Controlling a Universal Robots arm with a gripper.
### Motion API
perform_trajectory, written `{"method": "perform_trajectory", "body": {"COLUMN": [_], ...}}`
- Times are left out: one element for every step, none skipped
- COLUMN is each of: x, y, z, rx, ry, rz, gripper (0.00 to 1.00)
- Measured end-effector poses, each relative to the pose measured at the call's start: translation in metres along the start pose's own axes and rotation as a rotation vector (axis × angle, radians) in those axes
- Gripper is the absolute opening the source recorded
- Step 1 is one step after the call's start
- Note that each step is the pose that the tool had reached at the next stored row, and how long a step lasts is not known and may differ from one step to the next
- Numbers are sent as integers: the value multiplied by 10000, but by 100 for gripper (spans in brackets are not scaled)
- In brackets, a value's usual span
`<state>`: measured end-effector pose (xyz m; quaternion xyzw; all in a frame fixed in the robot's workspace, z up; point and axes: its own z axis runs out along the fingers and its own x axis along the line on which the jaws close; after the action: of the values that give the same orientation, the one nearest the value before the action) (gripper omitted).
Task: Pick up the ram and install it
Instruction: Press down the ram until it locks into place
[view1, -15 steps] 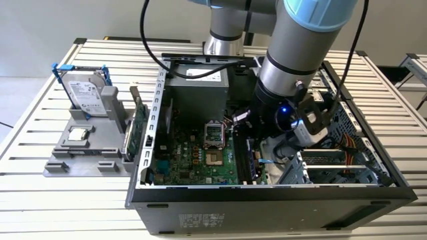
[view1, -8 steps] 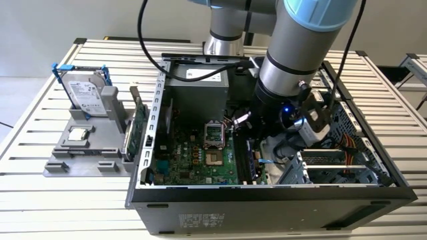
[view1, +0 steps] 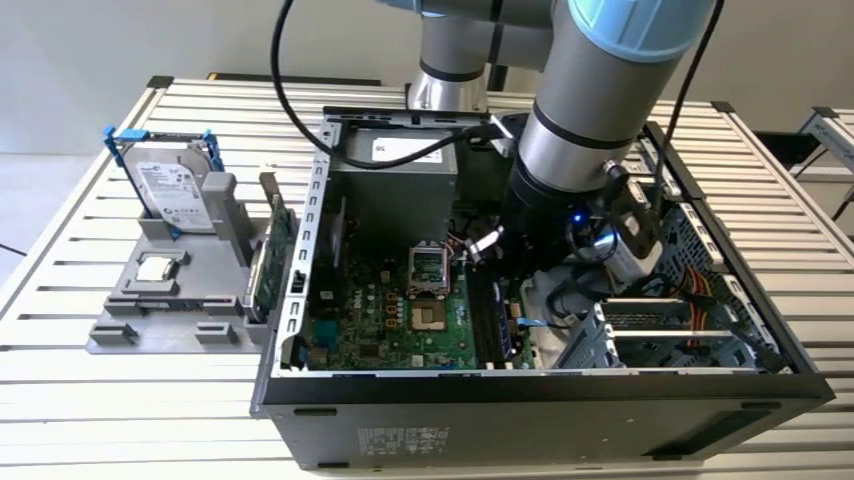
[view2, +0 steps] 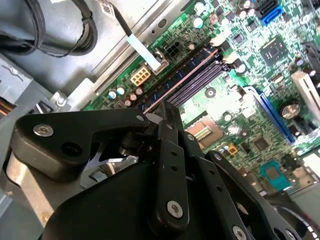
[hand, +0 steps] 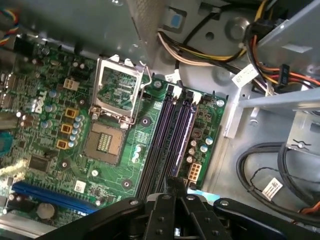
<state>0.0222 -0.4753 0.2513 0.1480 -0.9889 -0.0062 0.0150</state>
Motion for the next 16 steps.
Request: {"method": "perform_trajectory", "body": {"x": [0, 0, -1, -2, -2, -3, -3, -3, -3, -4, -4, -5, -5, -5, -5, -6], "y": [0, 1, 2, 4, 5, 6, 8, 9, 10, 12, 13, 15, 16, 17, 17, 18], "z": [0, 0, 0, 0, 0, 0, 0, 1, 0, 0, 0, 0, 0, 0, 0, 0], "rx": [3, 7, 11, 15, 17, 21, 24, 28, 32, 35, 39, 43, 46, 50, 53, 56], "ry": [3, 7, 9, 13, 15, 18, 21, 23, 27, 29, 33, 35, 37, 39, 42, 43], "rz": [-136, -273, -407, -548, -685, -820, -952, -1085, -1213, -1349, -1488, -1632, -1741, -1877, -1995, -2117], "gripper": [0, 0, 0, 0, 0, 0, 0, 0, 0, 0, 0, 0, 0, 0, 0, 0]}}
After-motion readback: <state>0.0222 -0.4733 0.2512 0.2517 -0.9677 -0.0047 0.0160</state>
